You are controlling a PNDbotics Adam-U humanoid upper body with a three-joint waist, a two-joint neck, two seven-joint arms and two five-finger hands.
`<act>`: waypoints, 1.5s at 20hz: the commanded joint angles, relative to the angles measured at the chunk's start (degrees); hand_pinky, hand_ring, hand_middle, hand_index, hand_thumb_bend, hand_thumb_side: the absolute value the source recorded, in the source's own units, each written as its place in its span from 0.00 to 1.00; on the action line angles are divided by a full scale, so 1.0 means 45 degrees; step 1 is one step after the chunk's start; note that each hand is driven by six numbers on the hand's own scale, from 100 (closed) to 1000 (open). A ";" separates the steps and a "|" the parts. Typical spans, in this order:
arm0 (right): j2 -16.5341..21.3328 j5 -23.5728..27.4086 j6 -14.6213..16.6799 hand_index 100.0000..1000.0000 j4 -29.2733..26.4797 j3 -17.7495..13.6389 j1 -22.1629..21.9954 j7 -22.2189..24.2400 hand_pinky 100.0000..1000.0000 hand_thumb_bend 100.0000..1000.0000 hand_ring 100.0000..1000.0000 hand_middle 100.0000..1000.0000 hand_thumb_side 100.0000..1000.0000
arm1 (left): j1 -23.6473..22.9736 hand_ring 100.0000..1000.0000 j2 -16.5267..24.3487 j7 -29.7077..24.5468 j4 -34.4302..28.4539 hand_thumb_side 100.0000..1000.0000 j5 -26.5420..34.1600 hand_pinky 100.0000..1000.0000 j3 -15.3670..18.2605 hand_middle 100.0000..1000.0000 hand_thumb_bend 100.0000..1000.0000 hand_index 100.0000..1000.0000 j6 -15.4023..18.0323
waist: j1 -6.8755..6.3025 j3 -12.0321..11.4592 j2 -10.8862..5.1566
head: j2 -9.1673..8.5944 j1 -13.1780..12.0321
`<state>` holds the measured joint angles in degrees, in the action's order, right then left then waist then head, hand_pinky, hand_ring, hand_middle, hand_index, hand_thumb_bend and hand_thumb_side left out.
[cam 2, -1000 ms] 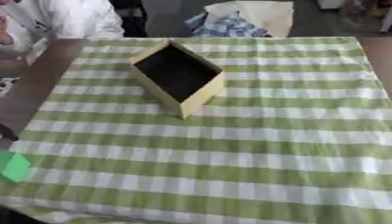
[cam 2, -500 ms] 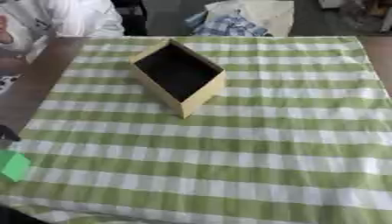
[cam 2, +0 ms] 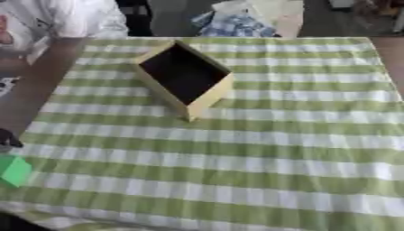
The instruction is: Pick up objects on the table and place them in the box.
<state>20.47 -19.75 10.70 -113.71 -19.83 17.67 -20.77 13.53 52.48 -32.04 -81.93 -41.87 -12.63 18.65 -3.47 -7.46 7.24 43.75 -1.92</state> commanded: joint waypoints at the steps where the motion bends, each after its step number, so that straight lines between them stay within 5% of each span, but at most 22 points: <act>1: 0.0200 0.0072 -0.0009 0.89 -0.0195 -0.0110 0.0129 0.0002 0.51 0.00 0.71 0.66 1.00 | 0.0162 0.61 0.0284 0.0003 0.0068 0.09 0.0166 0.56 0.0065 0.54 0.42 0.71 0.0102 | 0.0002 0.0015 -0.0113 | 0.0082 -0.0069; 5: 0.0200 0.0071 -0.0026 0.89 -0.0195 -0.0127 0.0103 -0.0008 0.51 0.00 0.71 0.66 1.00 | 0.0142 0.48 0.0275 -0.0204 0.0148 0.05 0.0609 0.44 0.0118 0.43 0.32 0.59 0.0078 | -0.0007 0.0026 -0.0111 | 0.0082 -0.0100; 11: 0.0233 0.0064 -0.0043 0.89 -0.0195 -0.0151 0.0082 -0.0021 0.51 0.00 0.71 0.66 1.00 | 0.0256 0.42 0.0388 -0.0568 -0.0182 0.00 0.1412 0.36 0.0453 0.38 0.15 0.54 -0.0210 | -0.0031 0.0026 -0.0140 | 0.0082 -0.0079; 20: 0.0670 -0.0032 0.0003 0.89 -0.0195 -0.0056 0.0162 0.0022 0.52 0.00 0.72 0.66 1.00 | 0.1171 0.42 0.0648 -0.0871 -0.1388 0.00 0.2050 0.34 0.0879 0.37 0.12 0.53 -0.0667 | -0.0054 0.0020 -0.0191 | 0.0082 0.0004; 21: 0.0754 -0.0048 0.0024 0.88 -0.0195 -0.0026 0.0183 0.0039 0.53 0.00 0.72 0.67 1.00 | 0.1408 0.41 0.0653 -0.0853 -0.1541 0.00 0.2104 0.33 0.0916 0.37 0.00 0.53 -0.0673 | -0.0060 0.0049 -0.0212 | 0.0082 0.0020; 22: 0.0869 -0.0065 0.0050 0.88 -0.0195 0.0018 0.0209 0.0064 0.53 0.00 0.72 0.67 1.00 | 0.1825 0.41 0.0658 -0.0829 -0.1726 0.00 0.2185 0.33 0.0937 0.37 0.09 0.53 -0.0681 | -0.0072 0.0074 -0.0229 | 0.0082 0.0051; 30: 0.0972 -0.0047 0.0073 0.88 -0.0195 0.0099 0.0234 0.0135 0.52 0.00 0.72 0.66 1.00 | 0.4388 0.40 0.0188 -0.1263 -0.1191 0.00 0.2641 0.30 0.0473 0.36 0.05 0.52 -0.0874 | -0.0135 0.0277 -0.0235 | 0.0080 0.0067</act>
<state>23.09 -19.76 10.90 -113.71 -19.36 17.95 -20.38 32.10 52.28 -37.24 -87.60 -30.53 -10.68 14.76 -4.12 -6.18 6.87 43.75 -1.59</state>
